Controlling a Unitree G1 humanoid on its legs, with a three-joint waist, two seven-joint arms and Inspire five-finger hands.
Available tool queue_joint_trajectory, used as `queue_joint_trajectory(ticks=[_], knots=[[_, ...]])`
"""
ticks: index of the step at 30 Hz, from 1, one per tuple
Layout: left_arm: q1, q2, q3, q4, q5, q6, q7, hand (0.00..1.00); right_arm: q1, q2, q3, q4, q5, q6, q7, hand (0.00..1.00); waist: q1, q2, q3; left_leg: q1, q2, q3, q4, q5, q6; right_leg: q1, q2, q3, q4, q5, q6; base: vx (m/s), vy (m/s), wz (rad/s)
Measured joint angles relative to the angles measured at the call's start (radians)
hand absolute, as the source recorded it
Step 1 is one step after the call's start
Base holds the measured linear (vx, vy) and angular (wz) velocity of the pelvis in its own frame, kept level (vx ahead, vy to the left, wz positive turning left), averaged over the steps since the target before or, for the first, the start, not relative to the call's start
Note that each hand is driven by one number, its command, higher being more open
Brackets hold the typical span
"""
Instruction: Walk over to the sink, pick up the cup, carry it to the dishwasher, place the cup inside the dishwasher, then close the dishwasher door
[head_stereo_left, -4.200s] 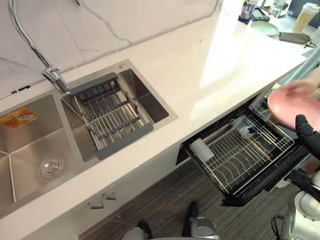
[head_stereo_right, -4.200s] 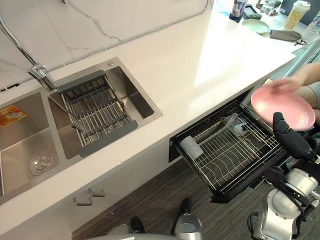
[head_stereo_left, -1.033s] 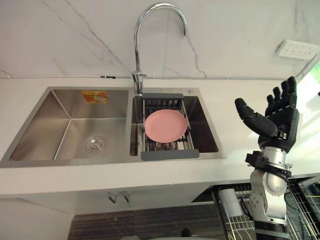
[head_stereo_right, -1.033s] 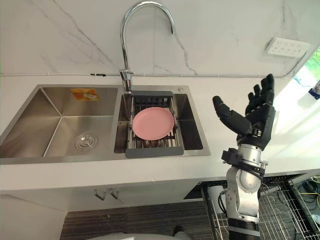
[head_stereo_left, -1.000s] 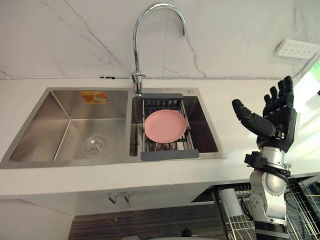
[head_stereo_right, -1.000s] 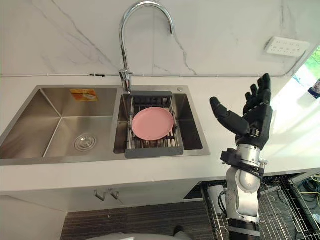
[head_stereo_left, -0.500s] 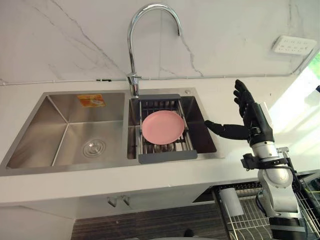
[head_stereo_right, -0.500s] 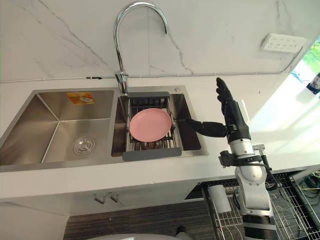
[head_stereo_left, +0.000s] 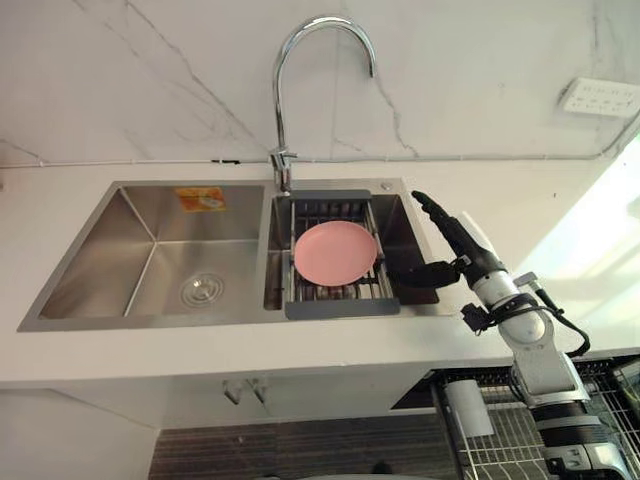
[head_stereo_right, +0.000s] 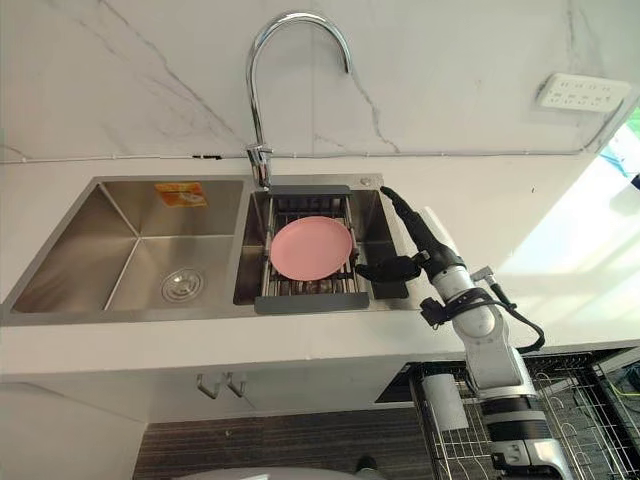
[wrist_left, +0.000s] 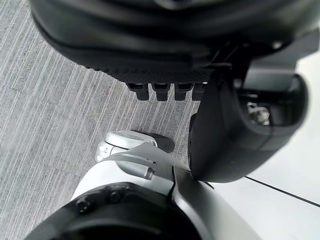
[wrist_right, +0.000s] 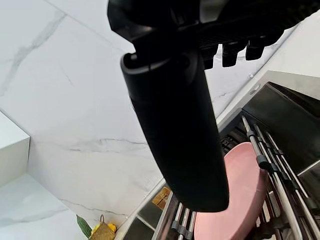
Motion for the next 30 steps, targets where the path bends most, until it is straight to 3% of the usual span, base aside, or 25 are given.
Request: queue_joint_trajectory(ticks=[8, 30], knots=[[0.000, 0.003, -0.001, -0.003, 0.003, 0.004, -0.005, 1.00, -0.048, -0.003, 0.053, 0.106, -0.087, 0.025, -0.004, 1.00, 0.007, -0.001, 0.000, -0.001, -0.002, -0.018, -0.014, 0.014, -0.001, 0.003, -0.002, -0.018, 0.000, 0.000, 0.000, -0.02, 0.001, 0.06], [0.017, 0.020, -0.030, -0.037, 0.027, 0.043, -0.025, 1.00, -0.139, -0.036, 0.133, 0.212, -0.243, 0.010, -0.019, 1.00, 0.028, -0.008, 0.004, -0.003, -0.009, -0.047, -0.020, 0.024, 0.004, 0.017, -0.009, -0.048, 0.000, 0.000, 0.000, -0.01, 0.005, 0.03]])
